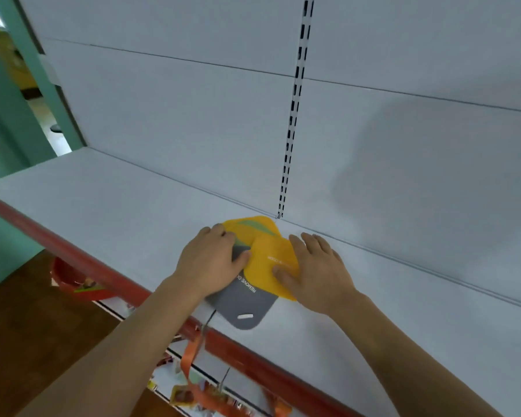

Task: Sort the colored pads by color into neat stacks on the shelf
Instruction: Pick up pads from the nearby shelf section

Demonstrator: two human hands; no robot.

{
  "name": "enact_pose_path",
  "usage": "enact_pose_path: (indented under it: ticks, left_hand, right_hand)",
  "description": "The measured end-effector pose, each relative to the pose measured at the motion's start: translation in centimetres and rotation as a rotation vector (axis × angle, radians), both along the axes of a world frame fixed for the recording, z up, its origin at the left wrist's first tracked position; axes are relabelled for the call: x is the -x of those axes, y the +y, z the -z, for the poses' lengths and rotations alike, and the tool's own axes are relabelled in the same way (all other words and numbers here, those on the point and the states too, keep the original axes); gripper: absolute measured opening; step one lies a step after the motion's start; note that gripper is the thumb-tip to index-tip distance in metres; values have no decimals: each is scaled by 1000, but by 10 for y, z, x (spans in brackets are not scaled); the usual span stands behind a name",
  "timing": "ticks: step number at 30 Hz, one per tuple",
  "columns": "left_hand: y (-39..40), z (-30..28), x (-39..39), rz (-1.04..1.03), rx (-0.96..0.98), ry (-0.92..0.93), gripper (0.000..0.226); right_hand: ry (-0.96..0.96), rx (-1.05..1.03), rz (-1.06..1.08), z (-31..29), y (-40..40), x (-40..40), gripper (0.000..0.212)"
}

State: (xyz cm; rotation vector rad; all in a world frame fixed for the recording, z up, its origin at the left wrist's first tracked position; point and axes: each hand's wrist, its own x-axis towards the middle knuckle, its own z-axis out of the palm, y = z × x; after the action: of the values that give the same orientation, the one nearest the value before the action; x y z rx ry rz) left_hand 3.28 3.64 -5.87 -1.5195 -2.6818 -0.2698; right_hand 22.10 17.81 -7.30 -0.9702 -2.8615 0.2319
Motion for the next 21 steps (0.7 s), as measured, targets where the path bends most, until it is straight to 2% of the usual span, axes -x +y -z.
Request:
enact_pose_path:
  ticks: [4, 7, 9, 13, 18, 21]
  left_hand:
    - [8, -11, 24, 136, 103, -90, 46]
    - [11, -19, 37, 209, 240, -194, 51]
    - [9, -20, 44, 233, 302, -287, 51]
    - [12, -20, 45, 242, 298, -374, 48]
    - [10, -18, 32, 337, 177, -402, 24]
    - [16, -20, 34, 344, 182, -468, 20]
  right_hand:
    - [-35, 102, 104, -1, -1, 10, 99]
    - [0, 173, 203, -9, -3, 10, 96]
    - [84, 146, 280, -10, -12, 10, 83]
    - [162, 52, 406, -5, -24, 5, 30]
    - [210, 119, 475, -6, -36, -14, 21]
    - [375, 165, 507, -15, -41, -35, 9]
